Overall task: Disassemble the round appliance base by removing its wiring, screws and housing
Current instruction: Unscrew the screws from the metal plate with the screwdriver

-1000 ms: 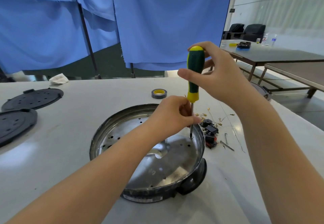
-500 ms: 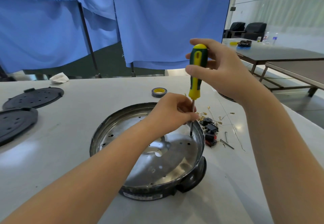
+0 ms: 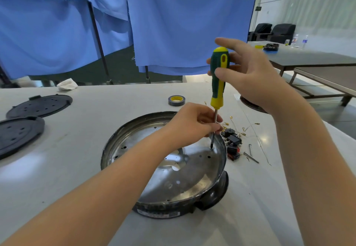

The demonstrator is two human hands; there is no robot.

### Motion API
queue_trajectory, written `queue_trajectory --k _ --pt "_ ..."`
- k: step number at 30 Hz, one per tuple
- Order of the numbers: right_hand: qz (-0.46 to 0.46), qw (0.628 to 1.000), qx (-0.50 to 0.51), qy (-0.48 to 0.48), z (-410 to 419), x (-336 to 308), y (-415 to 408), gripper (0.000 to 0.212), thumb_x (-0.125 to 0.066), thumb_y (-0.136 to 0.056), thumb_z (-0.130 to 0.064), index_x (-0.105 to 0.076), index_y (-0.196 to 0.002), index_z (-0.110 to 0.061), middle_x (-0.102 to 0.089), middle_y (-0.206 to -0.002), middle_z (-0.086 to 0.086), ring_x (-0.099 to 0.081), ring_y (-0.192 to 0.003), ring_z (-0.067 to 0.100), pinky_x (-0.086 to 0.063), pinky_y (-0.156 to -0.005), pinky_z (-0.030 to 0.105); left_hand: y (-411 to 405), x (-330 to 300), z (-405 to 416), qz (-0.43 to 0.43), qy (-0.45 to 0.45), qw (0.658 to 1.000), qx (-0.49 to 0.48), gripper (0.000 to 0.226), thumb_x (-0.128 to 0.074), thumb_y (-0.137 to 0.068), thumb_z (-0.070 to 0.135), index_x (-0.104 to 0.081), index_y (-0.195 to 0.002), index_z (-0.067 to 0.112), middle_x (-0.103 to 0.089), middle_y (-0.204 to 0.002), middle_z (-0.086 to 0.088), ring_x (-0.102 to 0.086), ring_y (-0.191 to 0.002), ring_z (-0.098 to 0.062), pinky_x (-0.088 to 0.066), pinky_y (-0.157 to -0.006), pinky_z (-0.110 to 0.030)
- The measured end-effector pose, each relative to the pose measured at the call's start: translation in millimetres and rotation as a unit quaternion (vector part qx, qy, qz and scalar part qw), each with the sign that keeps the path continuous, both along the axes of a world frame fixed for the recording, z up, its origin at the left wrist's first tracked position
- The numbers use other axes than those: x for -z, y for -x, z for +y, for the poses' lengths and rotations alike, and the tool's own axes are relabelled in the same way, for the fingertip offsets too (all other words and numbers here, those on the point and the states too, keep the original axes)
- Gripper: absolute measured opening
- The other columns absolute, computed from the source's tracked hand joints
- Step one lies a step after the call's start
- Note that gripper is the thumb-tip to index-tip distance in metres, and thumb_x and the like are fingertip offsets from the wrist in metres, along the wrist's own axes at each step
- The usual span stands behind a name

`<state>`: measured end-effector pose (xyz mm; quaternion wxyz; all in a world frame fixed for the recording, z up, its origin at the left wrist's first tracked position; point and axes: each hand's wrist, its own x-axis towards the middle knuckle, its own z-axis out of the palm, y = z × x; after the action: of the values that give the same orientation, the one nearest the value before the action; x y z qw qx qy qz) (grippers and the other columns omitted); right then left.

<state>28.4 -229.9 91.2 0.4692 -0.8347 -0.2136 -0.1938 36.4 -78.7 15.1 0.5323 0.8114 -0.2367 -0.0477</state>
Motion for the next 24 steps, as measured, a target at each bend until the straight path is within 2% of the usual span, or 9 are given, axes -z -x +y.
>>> queue_trajectory --k 2,4,6,9,13,16,18,21,24 --pt "0.001 1.0 -0.01 0.001 1.3 1.0 0.0 0.054 -0.062 -0.089 -0.015 -0.042 -0.137 -0.029 -0.063 -0.117 -0.003 -0.065 -0.102 0.011 -0.051 -0.094 0.031 -0.6 0.2 -0.3 -0.026 -0.006 0.999 -0.024 0.007 -0.076 -0.08 0.011 -0.07 -0.084 0.015 -0.074 -0.078 -0.003 -0.072 -0.075 -0.013 -0.059 -0.07 -0.023" --pt "-0.014 0.999 0.015 0.037 3.5 2.3 -0.6 0.049 -0.069 -0.086 -0.032 -0.047 -0.13 -0.03 -0.062 -0.113 -0.003 -0.063 -0.1 0.011 -0.052 -0.087 0.026 -0.9 0.8 -0.9 -0.05 -0.018 0.997 -0.046 0.014 -0.082 -0.074 0.018 -0.068 -0.075 0.016 -0.073 -0.072 -0.002 -0.071 -0.07 -0.017 -0.06 -0.069 -0.029" --pt "-0.03 0.995 0.05 0.077 4.8 4.2 -1.8 0.05 -0.071 -0.08 -0.045 -0.053 -0.121 -0.025 -0.061 -0.106 -0.006 -0.06 -0.093 0.007 -0.048 -0.077 0.021 -0.6 1.1 -1.9 -0.069 -0.034 0.995 -0.064 0.022 -0.085 -0.069 0.025 -0.065 -0.069 0.017 -0.071 -0.069 -0.002 -0.07 -0.069 -0.02 -0.06 -0.068 -0.034" --pt "-0.053 0.992 0.076 0.088 4.6 6.3 -3.4 0.049 -0.071 -0.077 -0.049 -0.059 -0.112 -0.016 -0.06 -0.095 -0.005 -0.054 -0.079 0.002 -0.043 -0.068 0.017 -0.8 0.9 -1.2 -0.063 -0.036 0.995 -0.065 0.021 -0.085 -0.069 0.027 -0.066 -0.071 0.018 -0.07 -0.07 -0.001 -0.069 -0.069 -0.017 -0.06 -0.071 -0.033" --pt "-0.03 0.996 0.055 0.06 -0.7 3.7 -3.3 0.047 -0.073 -0.079 -0.037 -0.056 -0.12 -0.021 -0.061 -0.095 -0.008 -0.059 -0.083 0.0 -0.048 -0.077 0.016 0.1 0.0 2.4 -0.001 0.0 1.0 -0.014 0.012 -0.074 -0.082 0.014 -0.07 -0.089 0.022 -0.075 -0.087 0.001 -0.071 -0.082 -0.007 -0.058 -0.078 -0.024" --pt "0.01 1.0 0.001 0.021 -2.5 1.5 -3.5 0.057 -0.069 -0.086 -0.016 -0.044 -0.136 -0.026 -0.064 -0.112 -0.001 -0.064 -0.103 0.013 -0.052 -0.094 0.033 0.6 -0.5 2.7 0.025 0.019 0.999 -0.007 0.016 -0.067 -0.086 0.005 -0.069 -0.09 0.02 -0.075 -0.082 0.003 -0.072 -0.081 -0.007 -0.058 -0.073 -0.022" --pt "0.025 0.999 -0.031 -0.002 -2.1 1.9 -3.3 0.058 -0.066 -0.088 -0.011 -0.042 -0.138 -0.026 -0.065 -0.115 -0.003 -0.065 -0.104 0.011 -0.052 -0.093 0.03 0.2 -1.1 2.1 0.009 0.014 1.0 -0.023 0.011 -0.071 -0.083 0.007 -0.07 -0.086 0.017 -0.075 -0.079 0.001 -0.072 -0.077 -0.011 -0.059 -0.07 -0.025" --pt "0.014 1.0 -0.004 0.016 -0.6 2.7 -2.8 0.057 -0.073 -0.082 -0.032 -0.046 -0.132 -0.03 -0.064 -0.108 -0.008 -0.066 -0.094 0.005 -0.052 -0.079 0.016 -0.9 -0.7 0.1 -0.028 -0.003 0.999 -0.047 0.01 -0.079 -0.077 0.015 -0.07 -0.08 0.015 -0.073 -0.074 -0.003 -0.072 -0.073 -0.02 -0.061 -0.068 -0.031" --pt "0.0 0.997 0.051 0.061 -1.1 4.5 -3.4 0.053 -0.073 -0.074 -0.05 -0.054 -0.118 -0.025 -0.061 -0.102 -0.003 -0.062 -0.086 0.012 -0.051 -0.071 0.016 -1.6 0.8 -2.0 -0.038 -0.01 0.997 -0.063 0.018 -0.083 -0.072 0.02 -0.066 -0.075 0.017 -0.072 -0.073 -0.007 -0.071 -0.071 -0.024 -0.061 -0.068 -0.037"
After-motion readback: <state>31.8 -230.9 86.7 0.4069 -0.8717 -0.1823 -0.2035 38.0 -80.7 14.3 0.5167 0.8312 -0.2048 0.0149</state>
